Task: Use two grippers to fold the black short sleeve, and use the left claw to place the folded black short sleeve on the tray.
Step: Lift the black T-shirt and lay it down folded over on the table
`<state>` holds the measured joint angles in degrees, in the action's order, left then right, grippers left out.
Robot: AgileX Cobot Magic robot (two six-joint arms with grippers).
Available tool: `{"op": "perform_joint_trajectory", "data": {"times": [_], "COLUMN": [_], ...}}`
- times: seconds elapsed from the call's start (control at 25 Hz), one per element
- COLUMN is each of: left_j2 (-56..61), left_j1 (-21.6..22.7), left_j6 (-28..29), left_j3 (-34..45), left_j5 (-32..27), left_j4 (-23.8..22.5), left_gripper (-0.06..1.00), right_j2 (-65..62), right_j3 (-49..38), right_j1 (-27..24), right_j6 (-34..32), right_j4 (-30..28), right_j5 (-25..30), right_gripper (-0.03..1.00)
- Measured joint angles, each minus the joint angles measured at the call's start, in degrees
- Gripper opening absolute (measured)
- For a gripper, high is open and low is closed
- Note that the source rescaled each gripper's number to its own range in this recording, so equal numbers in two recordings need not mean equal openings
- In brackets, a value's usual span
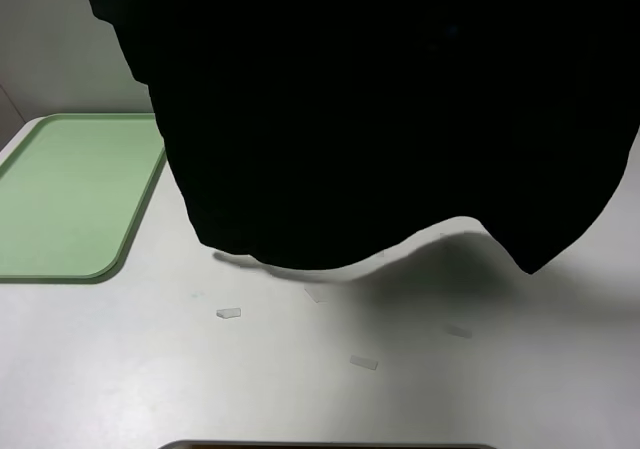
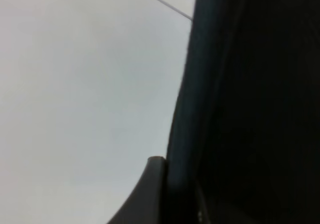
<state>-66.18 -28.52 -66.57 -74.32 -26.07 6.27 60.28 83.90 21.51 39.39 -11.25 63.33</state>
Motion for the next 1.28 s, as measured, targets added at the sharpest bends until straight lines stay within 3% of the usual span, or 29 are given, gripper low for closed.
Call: {"op": "perform_joint_trajectory", "data": {"times": [0.4, 1.08, 1.28], "left_j2": [4.88, 15.59, 15.84], "left_j1": [-0.34, -0.34, -0.34], "left_j6": [1.64, 1.82, 2.73], "left_j3": [0.00, 0.00, 0.00], "left_j5": [-9.61, -23.85, -27.06], "left_j4": [2.91, 9.93, 10.94], "left_gripper": [0.02, 0.02, 0.02], "right_j2": [-5.14, -15.73, -18.98], "right_j3": [0.00, -0.50, -4.69], "right_j1": [0.18, 0.18, 0.18], "right_j6": [-0.19, -4.21, -4.79], "right_j4": [4.23, 11.70, 12.08], "right_j5": [5.09, 6.55, 6.57], "right_gripper": [0.00, 0.00, 0.00]}}
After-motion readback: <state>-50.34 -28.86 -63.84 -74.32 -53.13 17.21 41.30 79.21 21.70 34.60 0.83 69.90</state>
